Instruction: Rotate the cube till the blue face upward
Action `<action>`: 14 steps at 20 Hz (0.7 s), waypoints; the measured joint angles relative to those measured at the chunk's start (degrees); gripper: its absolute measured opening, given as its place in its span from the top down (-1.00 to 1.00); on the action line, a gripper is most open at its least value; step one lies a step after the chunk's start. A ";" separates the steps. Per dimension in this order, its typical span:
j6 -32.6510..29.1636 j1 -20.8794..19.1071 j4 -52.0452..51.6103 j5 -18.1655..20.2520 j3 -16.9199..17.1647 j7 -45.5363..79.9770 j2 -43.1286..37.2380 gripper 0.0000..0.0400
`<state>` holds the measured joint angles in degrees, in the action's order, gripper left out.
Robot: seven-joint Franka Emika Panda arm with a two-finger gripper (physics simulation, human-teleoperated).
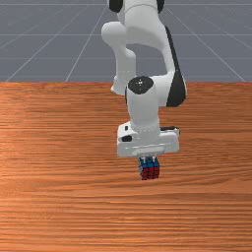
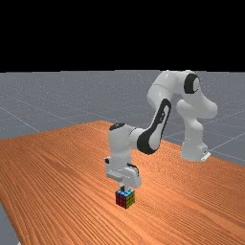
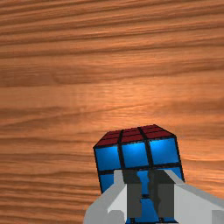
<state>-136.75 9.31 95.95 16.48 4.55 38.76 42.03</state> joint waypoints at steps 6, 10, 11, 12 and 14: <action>0.04 0.69 0.78 -0.24 -0.11 0.17 -1.65 0.99; -0.22 0.49 -0.33 -0.31 -0.13 0.01 0.38 1.00; -0.28 0.68 -0.52 -0.63 -0.03 -0.05 0.56 1.00; -0.31 0.77 -0.61 -0.85 0.08 -0.07 0.60 1.00; -0.34 0.99 -0.51 -1.06 0.23 0.21 0.60 1.00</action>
<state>-137.09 10.30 95.43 15.42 4.78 38.97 42.63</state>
